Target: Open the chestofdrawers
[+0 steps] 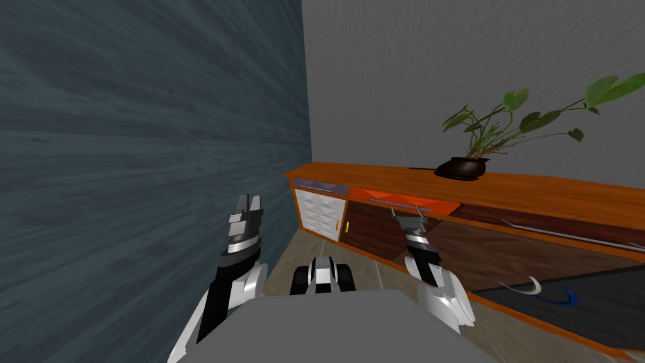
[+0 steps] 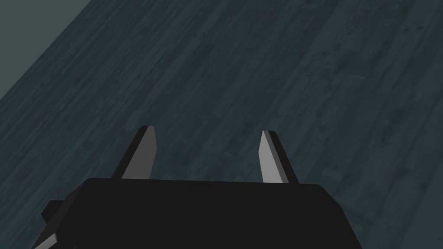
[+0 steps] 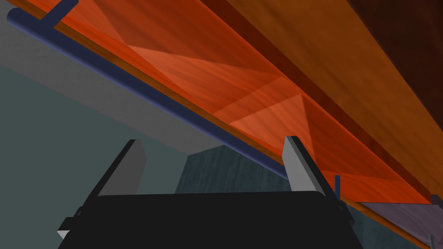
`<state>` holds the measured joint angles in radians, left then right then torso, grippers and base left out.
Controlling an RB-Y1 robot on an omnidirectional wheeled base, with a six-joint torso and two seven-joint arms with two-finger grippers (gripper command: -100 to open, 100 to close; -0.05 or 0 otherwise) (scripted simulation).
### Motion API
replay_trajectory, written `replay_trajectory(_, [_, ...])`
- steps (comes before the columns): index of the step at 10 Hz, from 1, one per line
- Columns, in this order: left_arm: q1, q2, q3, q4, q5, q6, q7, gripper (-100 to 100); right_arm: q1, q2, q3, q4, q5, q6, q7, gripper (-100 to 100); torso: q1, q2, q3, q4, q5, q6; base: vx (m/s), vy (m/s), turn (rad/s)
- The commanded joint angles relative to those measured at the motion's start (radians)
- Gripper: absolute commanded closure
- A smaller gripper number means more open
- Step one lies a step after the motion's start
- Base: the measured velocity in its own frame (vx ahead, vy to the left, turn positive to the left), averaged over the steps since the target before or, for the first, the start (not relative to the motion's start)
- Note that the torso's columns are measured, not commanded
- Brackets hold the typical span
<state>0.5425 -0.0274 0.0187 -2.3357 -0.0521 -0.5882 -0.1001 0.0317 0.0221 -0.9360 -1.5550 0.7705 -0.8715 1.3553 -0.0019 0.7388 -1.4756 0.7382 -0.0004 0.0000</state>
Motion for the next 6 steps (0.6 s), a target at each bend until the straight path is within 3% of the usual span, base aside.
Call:
replay_trajectory(1, [0.000, 0.000, 0.000, 0.000, 0.000, 0.000, 0.000, 0, -0.011, -0.033, 0.009, -0.014, 0.007, 0.043, -0.028, -100, 0.001, -0.001, 0.000, 0.000, 0.000, 0.000, 0.032, 0.018, 0.013])
replay_trajectory(3, [0.000, 0.000, 0.000, 0.000, 0.000, 0.000, 0.000, 0, -0.018, -0.056, 0.015, -0.023, 0.012, 0.072, -0.046, -100, 0.002, -0.001, -0.001, 0.000, 0.001, 0.000, 0.029, 0.015, 0.012])
replay_trajectory(4, [0.000, 0.000, 0.000, 0.000, 0.000, 0.000, 0.000, 0, -0.015, -0.049, 0.013, -0.020, 0.011, 0.061, -0.040, -100, 0.002, -0.001, -0.001, 0.000, 0.000, 0.000, 0.013, 0.006, 0.003])
replay_trajectory(5, [0.000, 0.000, 0.000, 0.000, 0.000, 0.000, 0.000, 0, -0.009, -0.028, 0.007, -0.011, 0.006, 0.036, -0.023, 100, 0.002, 0.000, 0.000, 0.000, 0.000, 0.000, -0.013, -0.004, -0.018])
replay_trajectory(6, [0.000, 0.000, 0.000, 0.000, 0.000, 0.000, 0.000, 0, -0.005, -0.017, 0.004, -0.007, 0.004, 0.022, -0.014, 100, 0.001, 0.001, 0.001, 0.000, 0.000, 0.000, -0.031, -0.012, -0.004])
